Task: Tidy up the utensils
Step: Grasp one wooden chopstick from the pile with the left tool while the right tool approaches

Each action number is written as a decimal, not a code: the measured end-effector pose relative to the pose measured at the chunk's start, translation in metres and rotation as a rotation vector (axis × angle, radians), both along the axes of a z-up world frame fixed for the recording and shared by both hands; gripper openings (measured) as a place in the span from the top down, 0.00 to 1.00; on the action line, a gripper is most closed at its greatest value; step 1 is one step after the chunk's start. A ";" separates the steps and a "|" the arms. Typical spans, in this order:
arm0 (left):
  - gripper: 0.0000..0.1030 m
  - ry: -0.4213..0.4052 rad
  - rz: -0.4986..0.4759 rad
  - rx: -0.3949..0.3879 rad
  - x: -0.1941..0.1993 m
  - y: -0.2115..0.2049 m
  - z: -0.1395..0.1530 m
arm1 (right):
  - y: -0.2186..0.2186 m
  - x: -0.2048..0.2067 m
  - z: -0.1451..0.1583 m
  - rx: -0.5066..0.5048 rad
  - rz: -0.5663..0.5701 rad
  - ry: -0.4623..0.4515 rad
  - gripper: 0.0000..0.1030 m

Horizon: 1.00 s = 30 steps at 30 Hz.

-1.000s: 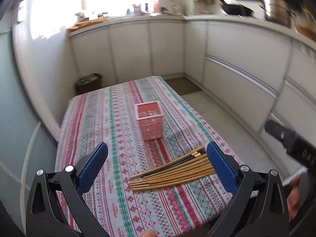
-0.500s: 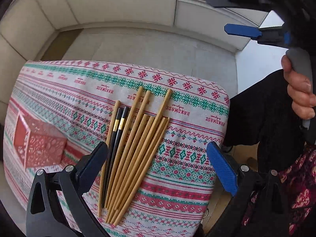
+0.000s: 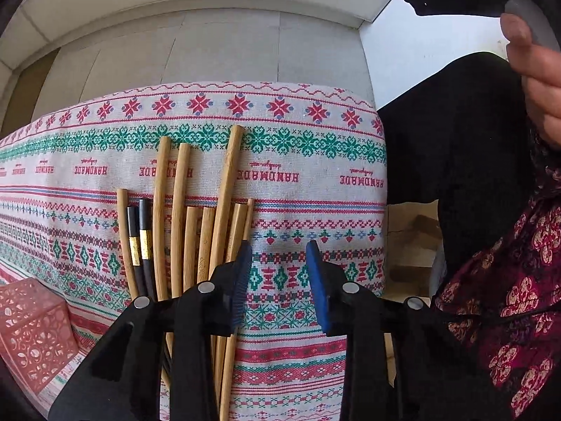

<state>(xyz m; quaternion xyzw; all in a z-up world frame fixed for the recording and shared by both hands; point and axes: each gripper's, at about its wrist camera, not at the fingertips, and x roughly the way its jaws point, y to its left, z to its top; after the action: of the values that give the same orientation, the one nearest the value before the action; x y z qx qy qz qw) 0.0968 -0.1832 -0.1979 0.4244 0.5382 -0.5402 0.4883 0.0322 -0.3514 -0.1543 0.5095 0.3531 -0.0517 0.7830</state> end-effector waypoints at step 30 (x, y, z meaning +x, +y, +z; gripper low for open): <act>0.62 -0.034 0.062 0.033 0.019 -0.004 -0.006 | -0.005 -0.003 -0.008 0.020 0.021 0.014 0.07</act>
<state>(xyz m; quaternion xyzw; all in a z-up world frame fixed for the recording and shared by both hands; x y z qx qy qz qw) 0.1162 -0.1872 -0.2041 0.4248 0.5515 -0.5086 0.5067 0.0296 -0.3562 -0.1620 0.5131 0.3646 -0.0434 0.7758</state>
